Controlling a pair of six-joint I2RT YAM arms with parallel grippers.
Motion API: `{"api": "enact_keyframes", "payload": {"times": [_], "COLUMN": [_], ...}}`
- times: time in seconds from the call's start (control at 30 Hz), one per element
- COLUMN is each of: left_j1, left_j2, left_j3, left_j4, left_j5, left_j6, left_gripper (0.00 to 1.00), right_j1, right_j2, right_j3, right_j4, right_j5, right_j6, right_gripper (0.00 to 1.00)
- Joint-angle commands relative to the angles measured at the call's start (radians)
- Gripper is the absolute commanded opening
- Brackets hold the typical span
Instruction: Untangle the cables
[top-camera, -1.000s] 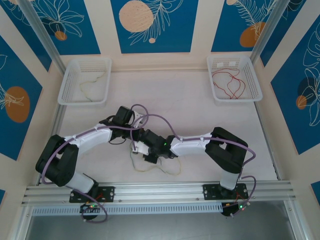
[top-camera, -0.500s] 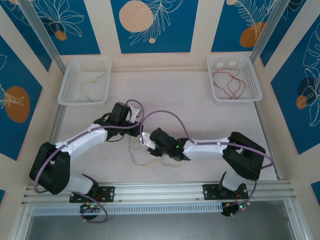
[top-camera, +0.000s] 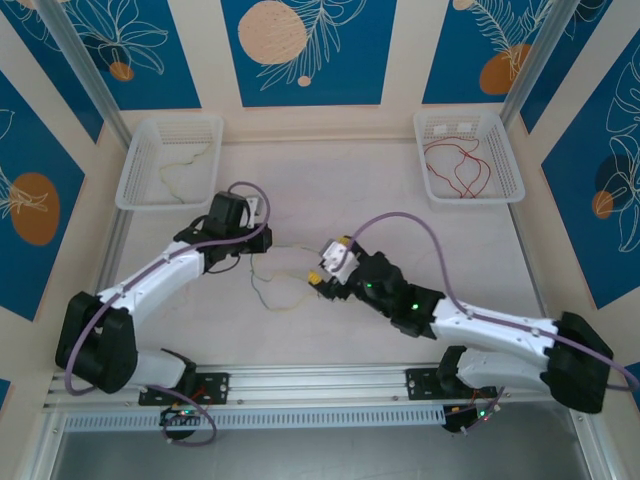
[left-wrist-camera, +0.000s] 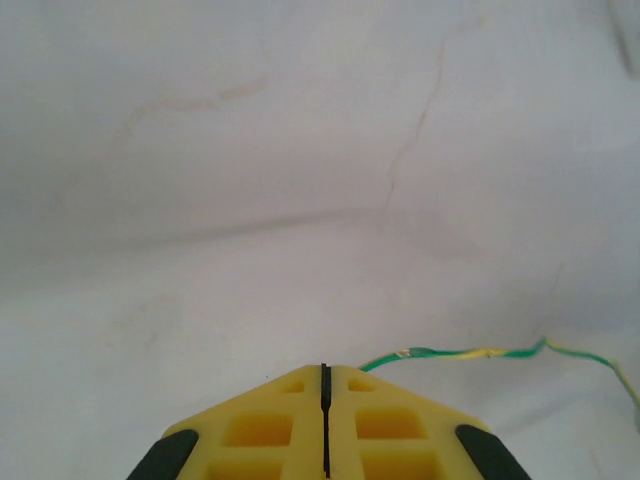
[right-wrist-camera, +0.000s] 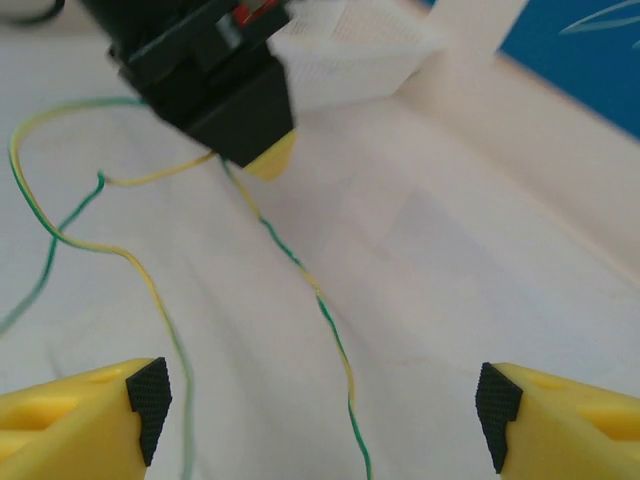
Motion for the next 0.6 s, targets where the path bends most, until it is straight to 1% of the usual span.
{"api": "enact_keyframes", "payload": {"times": [0.0,0.1,0.17,0.23,0.33,0.4,0.47,0.5,0.57], "left_j1": [0.040,0.076,0.112,0.156,0.222,0.275,0.324,0.351,0.406], "left_j2": [-0.063,-0.050,-0.036,-0.009,0.032,0.073,0.117,0.145,0.200], "left_j3": [0.108,0.229,0.280,0.342,0.393,0.448,0.496,0.514,0.557], "left_j4": [-0.059,-0.138,-0.141,-0.163,-0.116,-0.104,-0.069,-0.042,-0.002], "left_j5": [-0.153,-0.327,-0.427,-0.530,-0.670,-0.734,-0.845,-0.887,-0.889], "left_j6": [-0.031,0.020,0.036,0.041,0.055,0.044,0.038,0.030,-0.001], "left_gripper": [0.00,0.00,0.00,0.00,0.00,0.00,0.00,0.00,0.00], "right_j1": [-0.054,-0.085,-0.097,-0.098,-0.101,-0.103,-0.103,-0.103,-0.104], "right_j2": [-0.112,-0.163,-0.178,-0.185,-0.194,-0.200,-0.207,-0.213,-0.224], "right_j3": [-0.033,-0.060,-0.083,-0.095,-0.103,-0.108,-0.109,-0.109,-0.110], "right_j4": [0.050,0.041,0.041,0.033,-0.005,-0.025,-0.049,-0.062,-0.076], "right_j5": [0.027,0.048,0.067,0.142,0.181,0.188,0.188,0.187,0.185], "right_j6": [0.087,0.133,0.154,0.191,0.227,0.244,0.252,0.254,0.257], "right_gripper": [0.83,0.82,0.82,0.81,0.81,0.81,0.81,0.81,0.81]}}
